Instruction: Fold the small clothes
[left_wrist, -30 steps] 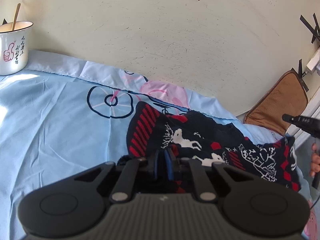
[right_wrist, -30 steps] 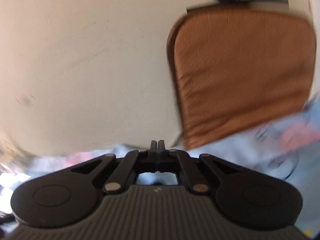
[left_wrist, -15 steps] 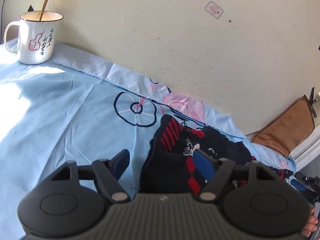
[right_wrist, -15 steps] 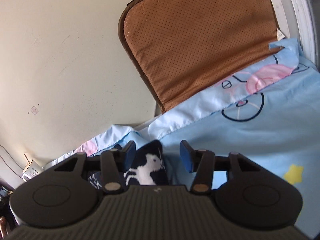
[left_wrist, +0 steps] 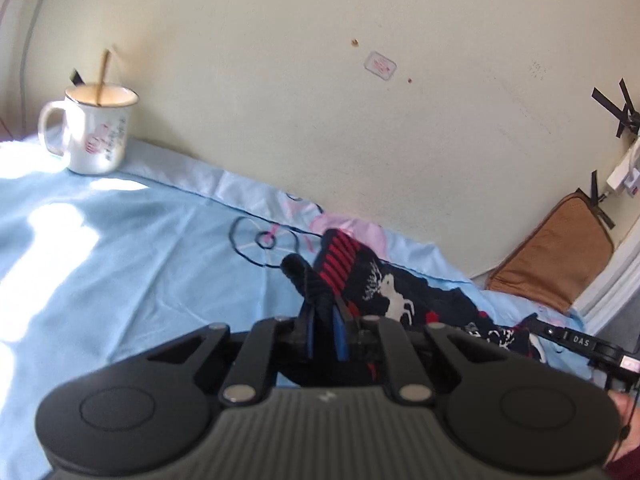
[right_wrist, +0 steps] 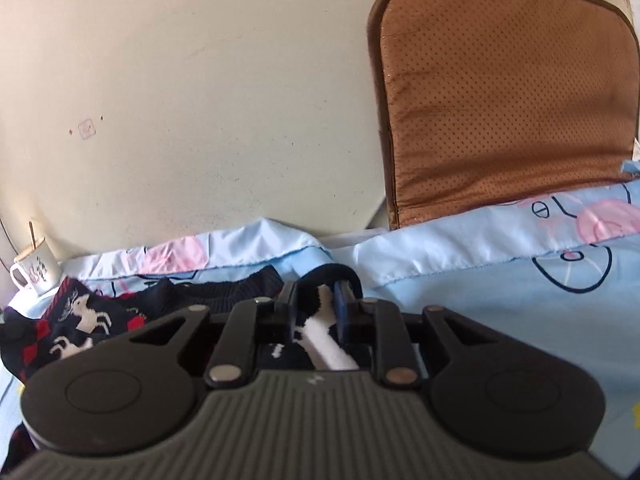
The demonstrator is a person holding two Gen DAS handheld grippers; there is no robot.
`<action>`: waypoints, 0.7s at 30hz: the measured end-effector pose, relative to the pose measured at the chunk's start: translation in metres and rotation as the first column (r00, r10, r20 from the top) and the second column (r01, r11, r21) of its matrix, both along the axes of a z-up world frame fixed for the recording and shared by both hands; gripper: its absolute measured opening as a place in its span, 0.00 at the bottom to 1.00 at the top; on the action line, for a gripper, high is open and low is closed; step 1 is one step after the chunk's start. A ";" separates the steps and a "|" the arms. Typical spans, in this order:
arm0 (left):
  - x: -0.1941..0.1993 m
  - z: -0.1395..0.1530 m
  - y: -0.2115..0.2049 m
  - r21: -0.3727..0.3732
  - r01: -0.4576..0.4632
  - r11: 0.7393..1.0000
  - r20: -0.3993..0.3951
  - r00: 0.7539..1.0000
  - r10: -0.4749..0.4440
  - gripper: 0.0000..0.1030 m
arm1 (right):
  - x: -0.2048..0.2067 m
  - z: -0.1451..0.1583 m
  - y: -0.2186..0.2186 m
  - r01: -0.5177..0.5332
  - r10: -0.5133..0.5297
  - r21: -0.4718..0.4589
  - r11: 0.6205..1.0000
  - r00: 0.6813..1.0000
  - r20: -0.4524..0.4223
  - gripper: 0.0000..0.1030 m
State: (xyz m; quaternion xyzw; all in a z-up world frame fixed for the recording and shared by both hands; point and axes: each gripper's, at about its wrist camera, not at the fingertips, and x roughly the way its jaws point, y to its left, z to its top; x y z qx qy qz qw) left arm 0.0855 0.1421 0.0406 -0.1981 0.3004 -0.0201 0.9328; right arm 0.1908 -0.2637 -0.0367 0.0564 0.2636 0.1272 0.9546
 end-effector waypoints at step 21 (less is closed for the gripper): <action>-0.005 -0.062 0.024 -0.170 -0.021 0.985 -0.076 0.997 0.009 0.17 | -0.017 0.000 -0.030 0.074 -0.069 0.106 0.992 0.997 -0.045 0.51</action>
